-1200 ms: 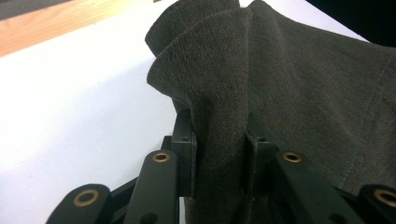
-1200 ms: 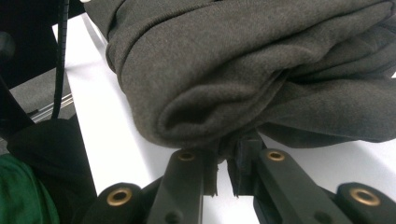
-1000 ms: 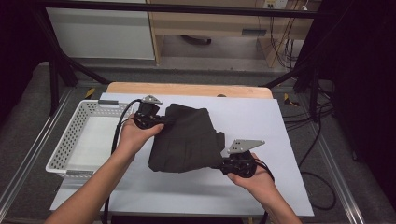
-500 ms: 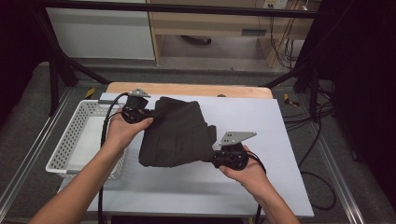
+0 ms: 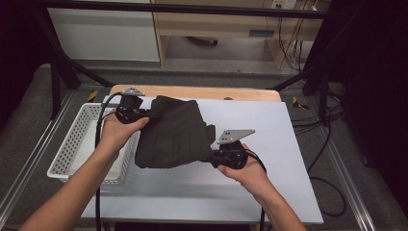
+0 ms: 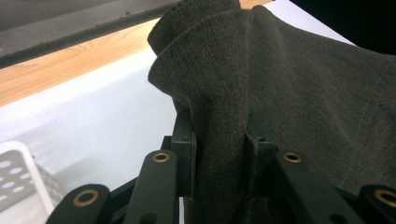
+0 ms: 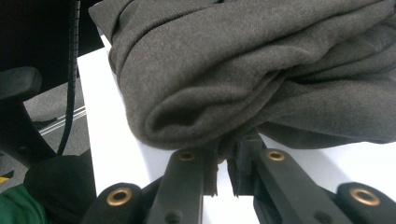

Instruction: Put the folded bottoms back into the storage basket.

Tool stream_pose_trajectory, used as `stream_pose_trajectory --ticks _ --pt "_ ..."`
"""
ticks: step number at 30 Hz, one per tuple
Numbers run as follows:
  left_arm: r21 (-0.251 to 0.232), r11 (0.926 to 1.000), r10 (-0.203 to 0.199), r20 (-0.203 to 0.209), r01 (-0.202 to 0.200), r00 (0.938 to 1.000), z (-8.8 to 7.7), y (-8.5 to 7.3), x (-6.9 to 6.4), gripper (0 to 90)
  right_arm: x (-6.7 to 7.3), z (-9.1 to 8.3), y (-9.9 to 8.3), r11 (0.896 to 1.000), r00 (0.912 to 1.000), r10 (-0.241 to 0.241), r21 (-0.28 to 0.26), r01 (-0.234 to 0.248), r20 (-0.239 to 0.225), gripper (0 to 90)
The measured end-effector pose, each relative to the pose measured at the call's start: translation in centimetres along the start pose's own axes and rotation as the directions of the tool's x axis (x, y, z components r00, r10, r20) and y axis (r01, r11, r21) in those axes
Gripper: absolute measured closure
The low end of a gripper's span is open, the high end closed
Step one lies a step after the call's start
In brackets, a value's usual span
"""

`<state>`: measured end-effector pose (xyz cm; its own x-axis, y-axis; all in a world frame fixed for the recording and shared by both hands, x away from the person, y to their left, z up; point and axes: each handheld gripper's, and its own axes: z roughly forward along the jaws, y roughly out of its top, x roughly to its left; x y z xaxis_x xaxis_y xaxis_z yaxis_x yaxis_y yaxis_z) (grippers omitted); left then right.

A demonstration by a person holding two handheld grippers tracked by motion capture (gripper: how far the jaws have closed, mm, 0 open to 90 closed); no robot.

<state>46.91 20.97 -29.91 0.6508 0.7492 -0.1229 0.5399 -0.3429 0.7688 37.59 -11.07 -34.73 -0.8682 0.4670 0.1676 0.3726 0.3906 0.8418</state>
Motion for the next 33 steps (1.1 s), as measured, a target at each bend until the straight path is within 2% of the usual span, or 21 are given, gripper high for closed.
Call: stream_pose_trajectory --ticks 21,33 --pt "-0.033 0.9984 -0.047 -0.044 0.046 0.9979 -2.5 -0.9 3.3 70.5 0.1 3.2 2.9 1.000 0.9991 -0.018 -0.002 0.018 -0.039 83.9" --pt "-0.045 0.9973 -0.061 -0.070 0.058 0.9957 -4.1 -1.5 4.9 70.4 0.5 4.9 4.4 0.999 0.9979 -0.033 -0.003 0.033 -0.055 83.8"
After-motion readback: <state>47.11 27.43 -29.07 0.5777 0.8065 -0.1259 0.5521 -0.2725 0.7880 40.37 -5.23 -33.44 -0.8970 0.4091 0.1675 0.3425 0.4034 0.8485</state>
